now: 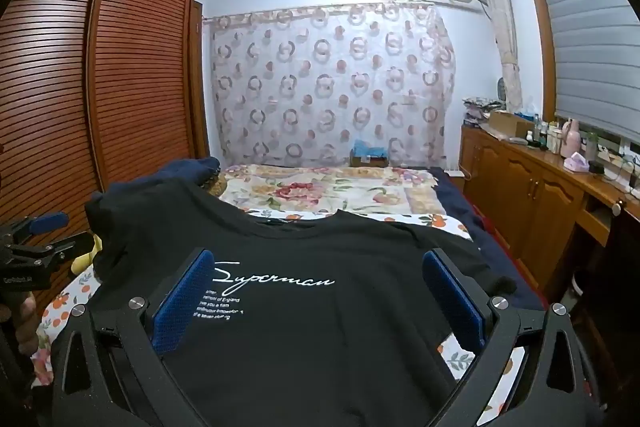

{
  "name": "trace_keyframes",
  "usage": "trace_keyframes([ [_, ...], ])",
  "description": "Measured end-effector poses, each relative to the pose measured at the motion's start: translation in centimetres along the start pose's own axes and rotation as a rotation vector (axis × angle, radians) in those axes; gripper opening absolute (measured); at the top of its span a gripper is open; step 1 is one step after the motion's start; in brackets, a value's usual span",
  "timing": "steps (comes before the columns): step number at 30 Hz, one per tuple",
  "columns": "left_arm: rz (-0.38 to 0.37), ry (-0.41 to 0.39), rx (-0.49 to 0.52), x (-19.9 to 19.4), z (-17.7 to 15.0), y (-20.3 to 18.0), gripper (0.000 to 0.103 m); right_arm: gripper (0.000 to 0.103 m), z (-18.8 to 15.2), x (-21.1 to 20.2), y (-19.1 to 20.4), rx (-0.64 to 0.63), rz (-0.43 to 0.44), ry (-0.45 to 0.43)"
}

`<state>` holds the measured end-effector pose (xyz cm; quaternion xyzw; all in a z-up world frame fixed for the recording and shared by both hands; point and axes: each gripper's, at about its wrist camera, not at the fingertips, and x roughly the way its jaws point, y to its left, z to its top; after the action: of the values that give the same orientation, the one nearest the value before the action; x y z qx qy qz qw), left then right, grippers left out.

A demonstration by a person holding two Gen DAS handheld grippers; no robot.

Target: Fold small clothes

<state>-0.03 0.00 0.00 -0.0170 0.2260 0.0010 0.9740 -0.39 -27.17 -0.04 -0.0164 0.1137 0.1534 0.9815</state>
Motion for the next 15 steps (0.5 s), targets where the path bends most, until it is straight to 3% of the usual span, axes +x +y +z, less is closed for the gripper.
trace_keyframes([
  [15, 0.017, -0.023, 0.013, -0.8, 0.2, -0.5, 0.103, 0.103, 0.1, 0.6, -0.2, 0.002, 0.016, -0.002],
])
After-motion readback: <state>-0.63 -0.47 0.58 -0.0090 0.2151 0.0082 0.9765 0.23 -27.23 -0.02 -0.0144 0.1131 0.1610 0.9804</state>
